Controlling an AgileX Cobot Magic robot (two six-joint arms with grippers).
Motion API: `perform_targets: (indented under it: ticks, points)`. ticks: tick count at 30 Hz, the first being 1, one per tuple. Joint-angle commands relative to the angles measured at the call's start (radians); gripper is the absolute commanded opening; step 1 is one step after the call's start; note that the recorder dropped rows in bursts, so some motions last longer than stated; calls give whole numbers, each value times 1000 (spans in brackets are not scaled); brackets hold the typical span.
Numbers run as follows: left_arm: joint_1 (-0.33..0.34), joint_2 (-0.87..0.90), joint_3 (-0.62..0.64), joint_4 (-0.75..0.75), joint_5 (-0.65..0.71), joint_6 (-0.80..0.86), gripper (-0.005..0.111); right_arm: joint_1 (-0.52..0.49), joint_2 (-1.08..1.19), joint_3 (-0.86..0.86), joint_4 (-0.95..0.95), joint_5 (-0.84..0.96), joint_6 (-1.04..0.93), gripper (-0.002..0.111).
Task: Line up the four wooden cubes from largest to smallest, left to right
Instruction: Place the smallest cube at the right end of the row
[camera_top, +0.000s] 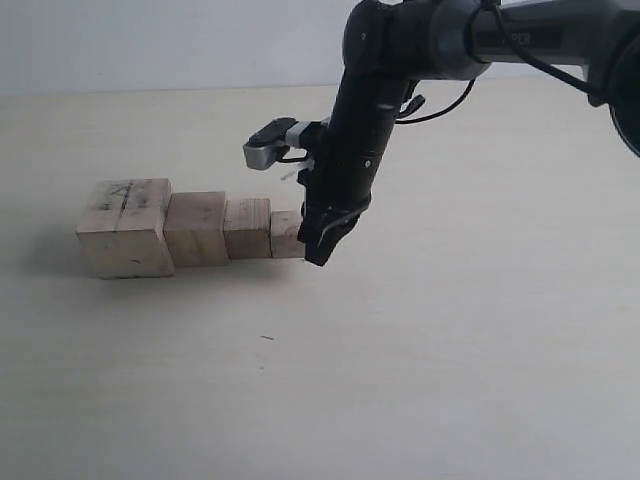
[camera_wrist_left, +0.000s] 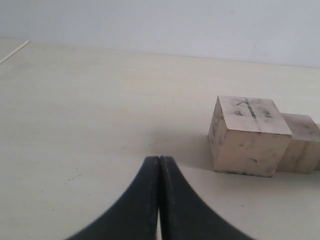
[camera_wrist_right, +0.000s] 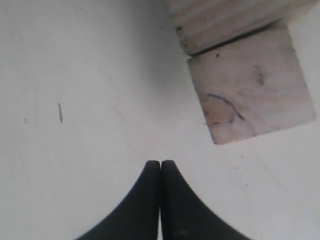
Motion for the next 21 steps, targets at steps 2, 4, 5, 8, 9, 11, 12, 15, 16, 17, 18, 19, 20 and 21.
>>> perform_targets:
  ticks: [2,4,5,8,9,11,12,15,16,17,18,19,20,21]
  points:
    - [-5,-7,0,-1,-7,-8,0,20,14,2,26,2,-4,0]
    - [-5,-7,0,-1,-7,-8,0,20,23,2,26,-3,-4,0]
    - [-5,-7,0,-1,-7,-8,0,20,29,2,23,-15,-4,0]
    - [-5,-7,0,-1,-7,-8,0,20,41,2,15,-32,-4,0]
    - [-5,-7,0,-1,-7,-8,0,20,42,2,13,-42,-4,0]
    - [-5,-7,0,-1,-7,-8,0,20,42,2,13,-63,-4,0]
    - [-5,-7,0,-1,-7,-8,0,20,42,2,13,-69,-4,0]
    - [-5,-7,0,-1,-7,-8,0,20,42,2,13,-85,-4,0]
    - [-5,-7,0,-1,-7,-8,0,20,42,2,13,-90,-4,0]
    - [-5,-7,0,-1,-7,-8,0,20,42,2,13,-93,-4,0]
    - [-5,-7,0,-1,-7,-8,0,20,42,2,13,-94,-4,0]
    - [-5,-7,0,-1,-7,-8,0,20,42,2,13,-101,-4,0]
    - [-5,-7,0,-1,-7,-8,0,20,42,2,13,-107,-4,0]
    - [-5,-7,0,-1,-7,-8,0,20,42,2,13,-114,-4,0]
